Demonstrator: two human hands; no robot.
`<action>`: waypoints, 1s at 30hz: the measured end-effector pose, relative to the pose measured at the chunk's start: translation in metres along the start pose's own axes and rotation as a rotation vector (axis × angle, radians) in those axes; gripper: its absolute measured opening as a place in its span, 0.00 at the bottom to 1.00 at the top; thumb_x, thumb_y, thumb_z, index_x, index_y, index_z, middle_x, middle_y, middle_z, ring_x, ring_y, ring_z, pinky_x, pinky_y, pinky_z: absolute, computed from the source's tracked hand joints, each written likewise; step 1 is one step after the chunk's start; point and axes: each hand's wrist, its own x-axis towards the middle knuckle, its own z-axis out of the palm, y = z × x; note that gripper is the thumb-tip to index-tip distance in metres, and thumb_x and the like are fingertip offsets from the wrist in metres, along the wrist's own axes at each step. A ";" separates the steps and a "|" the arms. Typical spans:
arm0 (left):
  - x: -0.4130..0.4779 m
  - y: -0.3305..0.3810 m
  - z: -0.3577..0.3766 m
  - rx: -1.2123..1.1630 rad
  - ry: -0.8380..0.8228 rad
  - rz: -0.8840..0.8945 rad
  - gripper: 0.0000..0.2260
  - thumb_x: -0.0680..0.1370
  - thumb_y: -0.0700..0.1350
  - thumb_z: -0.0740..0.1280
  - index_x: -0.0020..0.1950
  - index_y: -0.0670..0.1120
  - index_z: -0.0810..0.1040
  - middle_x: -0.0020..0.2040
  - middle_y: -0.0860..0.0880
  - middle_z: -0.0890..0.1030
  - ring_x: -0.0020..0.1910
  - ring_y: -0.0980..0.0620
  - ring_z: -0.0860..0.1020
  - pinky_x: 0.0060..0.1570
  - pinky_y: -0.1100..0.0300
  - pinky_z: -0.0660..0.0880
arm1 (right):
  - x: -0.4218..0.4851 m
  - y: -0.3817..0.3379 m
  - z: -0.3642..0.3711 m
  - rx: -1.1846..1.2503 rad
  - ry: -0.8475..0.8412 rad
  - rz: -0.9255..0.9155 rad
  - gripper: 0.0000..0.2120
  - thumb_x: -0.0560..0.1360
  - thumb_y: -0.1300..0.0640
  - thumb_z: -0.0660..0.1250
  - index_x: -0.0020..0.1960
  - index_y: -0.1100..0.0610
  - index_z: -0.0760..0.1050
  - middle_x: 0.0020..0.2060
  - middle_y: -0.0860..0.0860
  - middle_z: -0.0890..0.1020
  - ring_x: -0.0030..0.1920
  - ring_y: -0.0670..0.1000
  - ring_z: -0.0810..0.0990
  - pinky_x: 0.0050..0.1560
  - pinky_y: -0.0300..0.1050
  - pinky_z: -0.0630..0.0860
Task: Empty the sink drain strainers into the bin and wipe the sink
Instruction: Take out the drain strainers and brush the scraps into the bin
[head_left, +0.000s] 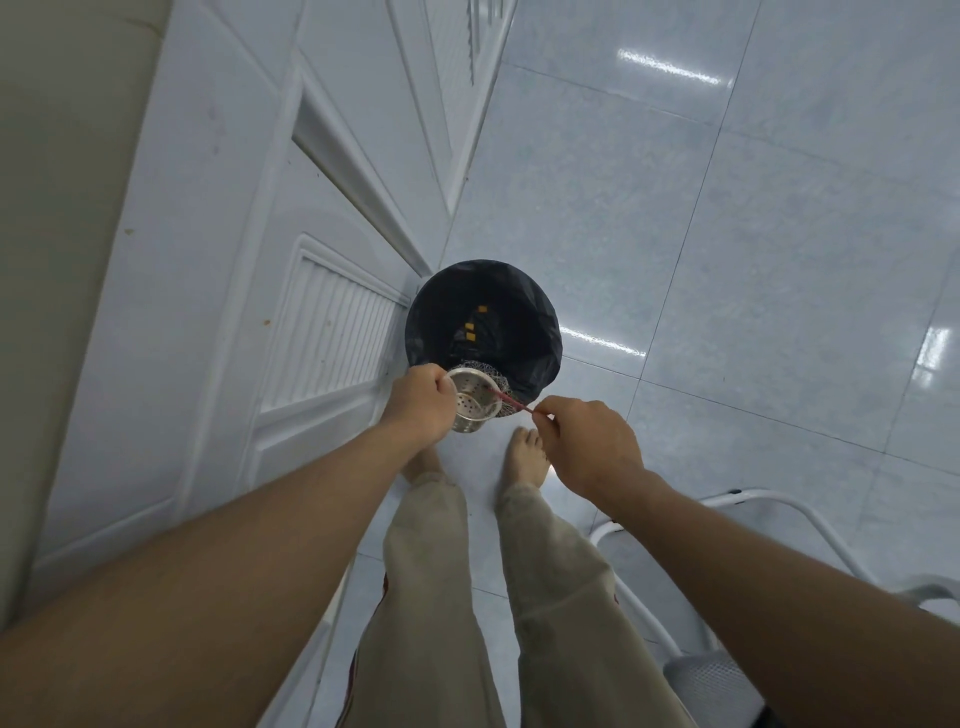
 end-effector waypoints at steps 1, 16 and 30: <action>0.000 0.000 -0.001 -0.006 0.015 -0.002 0.12 0.84 0.43 0.56 0.54 0.43 0.78 0.48 0.46 0.80 0.47 0.47 0.78 0.43 0.56 0.72 | 0.000 0.001 0.000 0.017 -0.018 0.011 0.12 0.84 0.51 0.56 0.55 0.53 0.77 0.41 0.51 0.83 0.39 0.53 0.79 0.40 0.48 0.78; -0.043 0.057 -0.073 -0.136 0.103 0.192 0.03 0.85 0.45 0.55 0.55 0.49 0.67 0.48 0.48 0.77 0.45 0.51 0.76 0.35 0.61 0.67 | -0.013 -0.046 -0.096 0.475 0.160 0.007 0.10 0.79 0.44 0.63 0.51 0.49 0.77 0.37 0.44 0.82 0.39 0.45 0.80 0.38 0.40 0.75; -0.153 0.128 -0.213 -0.327 0.210 0.366 0.04 0.85 0.46 0.55 0.53 0.49 0.68 0.48 0.45 0.80 0.43 0.49 0.84 0.51 0.48 0.82 | -0.053 -0.136 -0.265 0.405 0.329 -0.285 0.11 0.77 0.47 0.68 0.46 0.53 0.85 0.38 0.45 0.85 0.42 0.46 0.82 0.46 0.45 0.78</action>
